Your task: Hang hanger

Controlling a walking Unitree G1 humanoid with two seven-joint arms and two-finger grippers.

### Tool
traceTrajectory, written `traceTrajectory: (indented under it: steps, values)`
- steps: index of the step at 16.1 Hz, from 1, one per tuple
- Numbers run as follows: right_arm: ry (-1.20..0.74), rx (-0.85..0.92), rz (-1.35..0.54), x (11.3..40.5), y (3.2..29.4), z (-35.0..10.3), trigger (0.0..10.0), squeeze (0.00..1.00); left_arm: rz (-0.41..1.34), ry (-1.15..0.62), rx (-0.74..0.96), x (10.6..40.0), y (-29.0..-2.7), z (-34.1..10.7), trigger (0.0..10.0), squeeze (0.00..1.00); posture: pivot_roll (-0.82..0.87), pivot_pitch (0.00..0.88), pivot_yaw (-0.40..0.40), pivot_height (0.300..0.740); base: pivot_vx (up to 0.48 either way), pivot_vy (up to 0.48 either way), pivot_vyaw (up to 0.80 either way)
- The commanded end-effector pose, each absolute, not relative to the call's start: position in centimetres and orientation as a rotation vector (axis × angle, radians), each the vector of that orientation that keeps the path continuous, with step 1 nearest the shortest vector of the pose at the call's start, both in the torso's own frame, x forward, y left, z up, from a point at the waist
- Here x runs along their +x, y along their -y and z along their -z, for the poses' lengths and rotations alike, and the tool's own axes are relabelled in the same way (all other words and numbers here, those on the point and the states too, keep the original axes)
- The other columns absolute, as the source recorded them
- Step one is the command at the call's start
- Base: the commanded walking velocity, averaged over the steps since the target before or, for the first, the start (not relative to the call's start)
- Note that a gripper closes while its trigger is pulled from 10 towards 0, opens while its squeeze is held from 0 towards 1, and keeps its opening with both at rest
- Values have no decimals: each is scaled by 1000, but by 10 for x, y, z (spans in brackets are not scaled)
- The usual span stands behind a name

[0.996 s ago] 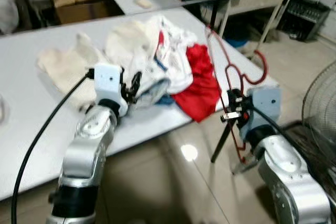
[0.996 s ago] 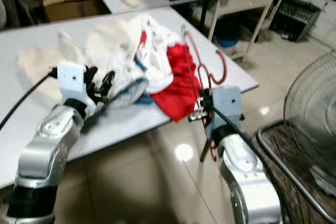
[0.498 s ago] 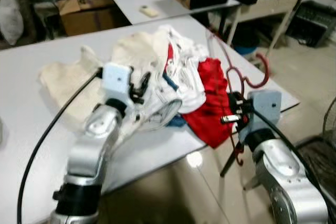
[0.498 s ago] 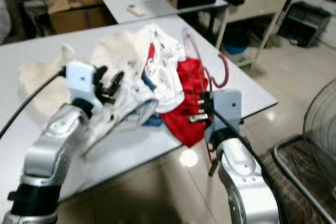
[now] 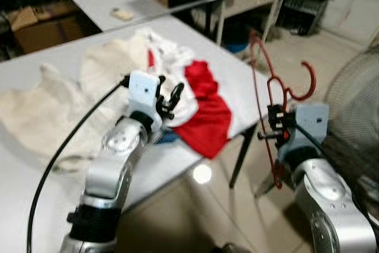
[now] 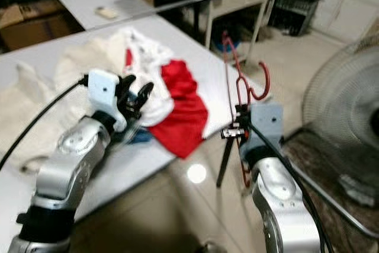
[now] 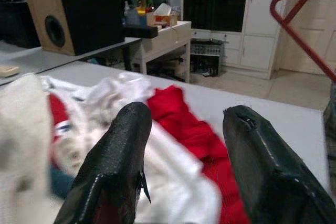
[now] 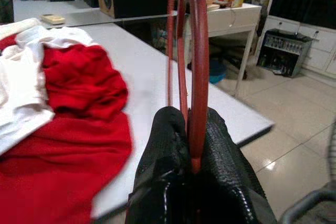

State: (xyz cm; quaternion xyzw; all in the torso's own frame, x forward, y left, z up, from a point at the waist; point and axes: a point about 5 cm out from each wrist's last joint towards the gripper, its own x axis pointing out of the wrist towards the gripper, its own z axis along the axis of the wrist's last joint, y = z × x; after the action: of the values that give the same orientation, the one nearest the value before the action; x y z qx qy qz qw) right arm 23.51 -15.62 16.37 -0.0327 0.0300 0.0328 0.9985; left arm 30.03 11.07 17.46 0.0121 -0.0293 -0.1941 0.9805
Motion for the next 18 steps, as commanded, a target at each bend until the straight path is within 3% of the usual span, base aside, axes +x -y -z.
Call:
traceTrajectory:
  steps: [1,4,7,11,12,14,16,17,18]
  values:
    - [-37,-81,-64,236,157,-169,10000,0,384,66,27,302,-109,-176,10000,0,-84,31,28,740,0,-480,0]
    - [-55,-99,-88,237,156,-166,10000,0,362,48,0,304,-111,-175,10000,0,-81,29,16,740,0,-310,0]
    - [-61,-105,-101,239,155,-165,10000,0,346,48,13,306,-113,-174,10000,0,-79,29,18,740,0,480,0]
    - [-78,-109,-90,238,157,-161,10000,0,414,-23,109,308,-113,-163,10000,0,-79,30,30,740,0,0,0]
    - [-81,-110,-90,238,158,-161,10000,0,458,-80,146,308,-111,-155,10000,102,-80,31,31,740,0,0,0]
    - [-89,-114,-90,237,158,-159,10000,0,535,-189,265,310,-111,-136,10000,1000,-88,34,35,740,0,0,0]
    - [-96,-118,-86,236,160,-158,10000,0,521,-241,313,317,-114,-128,10000,1000,-89,34,35,740,0,0,0]
    - [-99,-119,-82,235,162,-157,10000,0,516,-257,331,321,-114,-126,10000,894,-93,36,37,740,0,0,0]
    - [-103,-120,-77,234,163,-156,10000,0,525,-273,328,324,-113,-124,10000,357,-96,38,36,740,0,0,0]
